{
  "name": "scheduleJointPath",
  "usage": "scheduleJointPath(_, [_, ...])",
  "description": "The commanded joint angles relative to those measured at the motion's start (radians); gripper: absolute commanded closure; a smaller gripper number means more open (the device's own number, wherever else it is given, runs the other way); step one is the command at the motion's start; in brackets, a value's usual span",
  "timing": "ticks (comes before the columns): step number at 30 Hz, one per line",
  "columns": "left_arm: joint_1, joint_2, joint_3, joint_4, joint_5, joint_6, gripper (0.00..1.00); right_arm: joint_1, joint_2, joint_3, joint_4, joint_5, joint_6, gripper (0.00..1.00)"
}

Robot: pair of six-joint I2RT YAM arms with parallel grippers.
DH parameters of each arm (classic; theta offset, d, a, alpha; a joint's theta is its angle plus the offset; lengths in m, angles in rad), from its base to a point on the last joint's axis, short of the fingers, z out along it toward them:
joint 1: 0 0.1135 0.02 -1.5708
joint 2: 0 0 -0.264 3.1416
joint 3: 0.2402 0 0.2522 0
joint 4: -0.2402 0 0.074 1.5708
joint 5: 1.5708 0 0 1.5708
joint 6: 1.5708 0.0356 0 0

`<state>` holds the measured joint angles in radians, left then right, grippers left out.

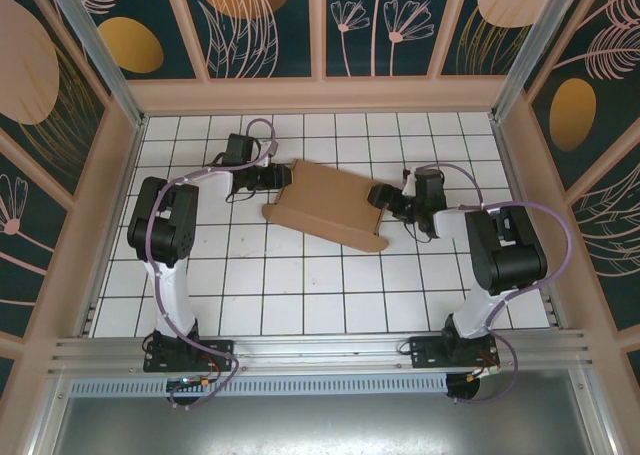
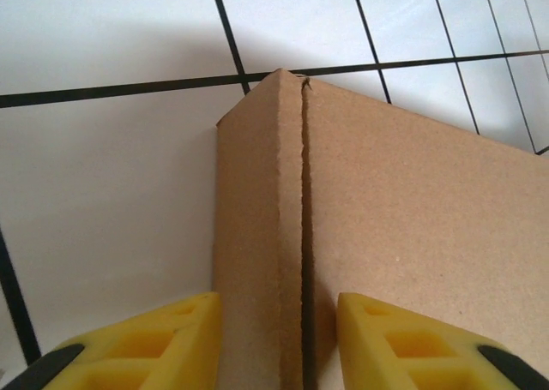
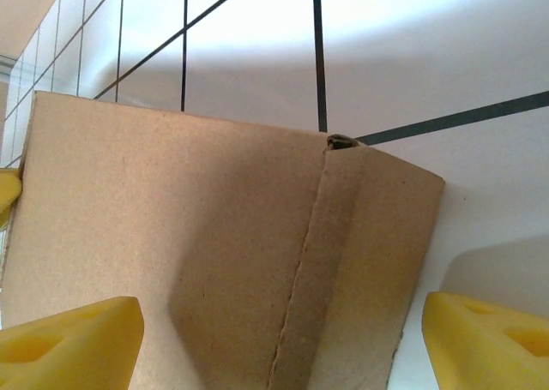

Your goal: Fold the paper box

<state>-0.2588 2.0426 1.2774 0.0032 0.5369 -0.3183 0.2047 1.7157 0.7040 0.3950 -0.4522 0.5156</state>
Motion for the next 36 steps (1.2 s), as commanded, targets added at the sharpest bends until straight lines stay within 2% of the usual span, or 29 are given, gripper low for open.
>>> scheduleJointPath(1, [0.015, 0.066, -0.025, -0.069, -0.019, 0.000, 0.65, -0.004, -0.011, -0.035, 0.045, -0.019, 0.032, 0.15])
scheduleJointPath(7, [0.049, 0.077, -0.059, -0.040, 0.044, -0.034, 0.76, -0.048, -0.008, -0.090, 0.136, -0.098, 0.089, 0.15])
scheduleJointPath(16, [0.098, 0.089, -0.099, -0.019, 0.060, -0.059, 0.80, -0.067, -0.016, -0.137, 0.190, -0.160, 0.132, 0.15])
scheduleJointPath(20, [0.100, 0.096, -0.092, -0.017, 0.071, -0.063, 0.81, -0.067, 0.031, -0.137, 0.267, -0.276, 0.177, 0.15])
scheduleJointPath(25, [0.099, 0.103, -0.089, -0.032, 0.064, -0.046, 0.85, -0.051, 0.137, -0.117, 0.446, -0.445, 0.305, 0.17])
scheduleJointPath(33, [0.104, 0.108, -0.082, -0.052, 0.058, -0.035, 0.94, -0.036, 0.141, -0.110, 0.495, -0.477, 0.333, 0.21])
scheduleJointPath(36, [0.121, 0.103, -0.095, -0.047, 0.063, -0.049, 0.96, -0.044, 0.110, -0.115, 0.431, -0.422, 0.296, 0.20])
